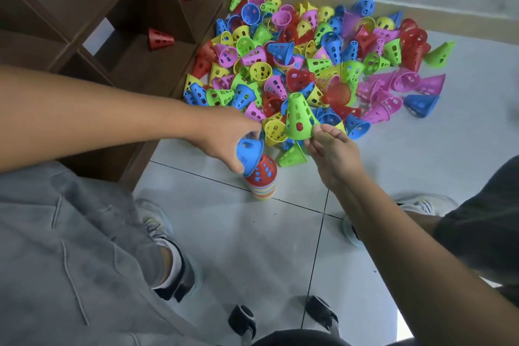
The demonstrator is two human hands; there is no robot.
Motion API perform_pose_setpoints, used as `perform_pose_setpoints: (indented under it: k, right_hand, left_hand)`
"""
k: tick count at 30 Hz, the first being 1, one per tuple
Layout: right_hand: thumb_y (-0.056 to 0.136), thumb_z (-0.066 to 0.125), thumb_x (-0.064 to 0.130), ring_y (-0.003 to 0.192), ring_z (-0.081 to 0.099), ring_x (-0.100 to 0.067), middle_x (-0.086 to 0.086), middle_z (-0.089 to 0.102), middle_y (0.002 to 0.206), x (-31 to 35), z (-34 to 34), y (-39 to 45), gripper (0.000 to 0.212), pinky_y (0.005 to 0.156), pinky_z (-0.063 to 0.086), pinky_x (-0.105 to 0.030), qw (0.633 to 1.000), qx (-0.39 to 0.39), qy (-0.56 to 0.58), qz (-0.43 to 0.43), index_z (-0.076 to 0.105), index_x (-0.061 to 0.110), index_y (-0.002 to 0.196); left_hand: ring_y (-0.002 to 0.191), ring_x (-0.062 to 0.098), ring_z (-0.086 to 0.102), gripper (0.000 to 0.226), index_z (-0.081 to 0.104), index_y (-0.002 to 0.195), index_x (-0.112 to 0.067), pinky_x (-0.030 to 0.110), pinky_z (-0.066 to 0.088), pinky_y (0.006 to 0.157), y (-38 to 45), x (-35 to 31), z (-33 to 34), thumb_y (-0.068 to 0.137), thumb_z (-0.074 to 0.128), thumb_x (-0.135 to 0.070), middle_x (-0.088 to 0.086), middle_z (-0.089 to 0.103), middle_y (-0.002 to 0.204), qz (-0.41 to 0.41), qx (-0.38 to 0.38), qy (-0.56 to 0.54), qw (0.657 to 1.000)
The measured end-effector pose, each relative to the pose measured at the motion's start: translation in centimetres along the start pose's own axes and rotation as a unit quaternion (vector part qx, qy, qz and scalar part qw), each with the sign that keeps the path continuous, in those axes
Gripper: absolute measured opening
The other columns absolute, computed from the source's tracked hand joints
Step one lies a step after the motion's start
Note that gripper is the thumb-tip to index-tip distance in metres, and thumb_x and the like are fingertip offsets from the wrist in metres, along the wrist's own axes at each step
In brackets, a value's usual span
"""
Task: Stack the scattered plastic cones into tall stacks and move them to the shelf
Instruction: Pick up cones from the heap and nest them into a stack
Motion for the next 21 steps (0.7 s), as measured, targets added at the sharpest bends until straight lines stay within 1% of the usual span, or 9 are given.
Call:
perform_pose_setpoints:
  k: [3, 5, 8, 10, 12, 14, 16, 18, 21]
  right_hand:
    - [0.094, 0.065, 0.003, 0.088, 0.072, -0.023, -0.015, 0.072, 0.103, 0.4, -0.1, 0.0, 0.011, 0.077, 0.058, -0.028, 1.000, 0.003, 0.014, 0.002, 0.058, 0.007, 0.102]
    - [0.095, 0.063, 0.003, 0.086, 0.073, -0.022, -0.013, 0.073, 0.100, 0.7, -0.2, -0.2, 0.009, 0.079, 0.058, -0.029, 1.000, 0.015, 0.018, 0.000, 0.059, 0.007, 0.102]
    - [0.095, 0.062, 0.003, 0.086, 0.072, -0.022, -0.014, 0.072, 0.104, 0.9, -0.5, -0.4, 0.013, 0.078, 0.058, -0.029, 1.000, 0.017, 0.017, 0.001, 0.060, 0.005, 0.108]
    - [0.095, 0.062, 0.003, 0.087, 0.071, -0.023, -0.016, 0.071, 0.108, 1.0, -0.7, -0.5, 0.018, 0.076, 0.058, -0.029, 1.000, 0.017, 0.020, 0.004, 0.059, 0.003, 0.113]
    - [0.095, 0.063, 0.003, 0.087, 0.071, -0.023, -0.016, 0.071, 0.109, 1.0, -1.1, -0.6, 0.021, 0.075, 0.058, -0.029, 1.000, 0.016, 0.020, 0.005, 0.059, 0.002, 0.116]
    - [0.095, 0.063, 0.004, 0.087, 0.070, -0.023, -0.016, 0.071, 0.109, 1.1, -1.5, -0.8, 0.024, 0.077, 0.059, -0.030, 1.000, 0.017, 0.013, 0.005, 0.059, 0.001, 0.118]
    - [0.095, 0.063, 0.005, 0.089, 0.068, -0.024, -0.017, 0.070, 0.109, 1.1, -1.5, -1.0, 0.026, 0.083, 0.059, -0.033, 1.000, 0.022, -0.004, 0.004, 0.060, -0.001, 0.120]
    - [0.095, 0.063, 0.005, 0.089, 0.066, -0.025, -0.017, 0.069, 0.108, 1.1, -1.1, -1.3, 0.022, 0.085, 0.059, -0.034, 0.999, 0.031, -0.022, 0.001, 0.062, 0.000, 0.116]
    - [0.095, 0.063, 0.005, 0.088, 0.066, -0.023, -0.015, 0.070, 0.104, 1.4, -0.1, -1.8, 0.016, 0.078, 0.058, -0.031, 0.998, 0.046, -0.046, -0.003, 0.064, 0.003, 0.111]
  left_hand:
    - [0.096, 0.020, 0.056, 0.066, 0.056, 0.120, -0.023, 0.037, 0.050, 0.085, 0.5, -0.7, 1.3, 0.071, 0.080, -0.059, -0.002, 0.058, 0.106, -0.015, -0.009, 0.007, 1.000]
    - [0.102, 0.021, 0.055, 0.070, 0.058, 0.123, -0.021, 0.037, 0.049, 0.088, 0.9, -1.0, 2.2, 0.070, 0.080, -0.060, 0.000, 0.055, 0.113, -0.032, -0.019, 0.005, 0.999]
    - [0.104, 0.022, 0.055, 0.073, 0.058, 0.127, -0.020, 0.039, 0.050, 0.089, 1.6, -1.2, 3.0, 0.070, 0.080, -0.061, 0.000, 0.051, 0.115, -0.059, -0.029, -0.012, 0.998]
    - [0.102, 0.021, 0.055, 0.073, 0.058, 0.126, -0.021, 0.039, 0.052, 0.086, 2.0, -1.4, 3.2, 0.069, 0.080, -0.061, -0.002, 0.050, 0.114, -0.076, -0.038, -0.023, 0.996]
    - [0.097, 0.019, 0.053, 0.073, 0.059, 0.124, -0.022, 0.036, 0.051, 0.081, 2.4, -1.6, 3.5, 0.068, 0.082, -0.061, -0.004, 0.048, 0.109, -0.086, -0.046, -0.033, 0.995]
    - [0.095, 0.017, 0.051, 0.072, 0.061, 0.123, -0.022, 0.032, 0.048, 0.077, 2.7, -2.0, 3.7, 0.066, 0.083, -0.061, -0.004, 0.049, 0.107, -0.089, -0.047, -0.041, 0.994]
    - [0.096, 0.017, 0.051, 0.073, 0.060, 0.121, -0.021, 0.031, 0.044, 0.074, 2.7, -2.1, 4.0, 0.066, 0.084, -0.060, -0.003, 0.054, 0.109, -0.093, -0.045, -0.057, 0.993]
    - [0.096, 0.016, 0.054, 0.074, 0.060, 0.122, -0.019, 0.031, 0.047, 0.076, 2.6, -1.7, 4.1, 0.065, 0.085, -0.060, -0.003, 0.059, 0.111, -0.098, -0.040, -0.077, 0.991]
    - [0.098, 0.017, 0.059, 0.079, 0.058, 0.127, -0.019, 0.035, 0.053, 0.084, 2.2, -1.3, 4.1, 0.065, 0.085, -0.062, -0.002, 0.064, 0.113, -0.110, -0.022, -0.116, 0.987]
Point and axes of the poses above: each hand's wrist, its own y-axis towards the middle knuckle, its own z-axis out of the palm, x = y × z, the point moved 4 cm from there along y, towards the middle knuckle
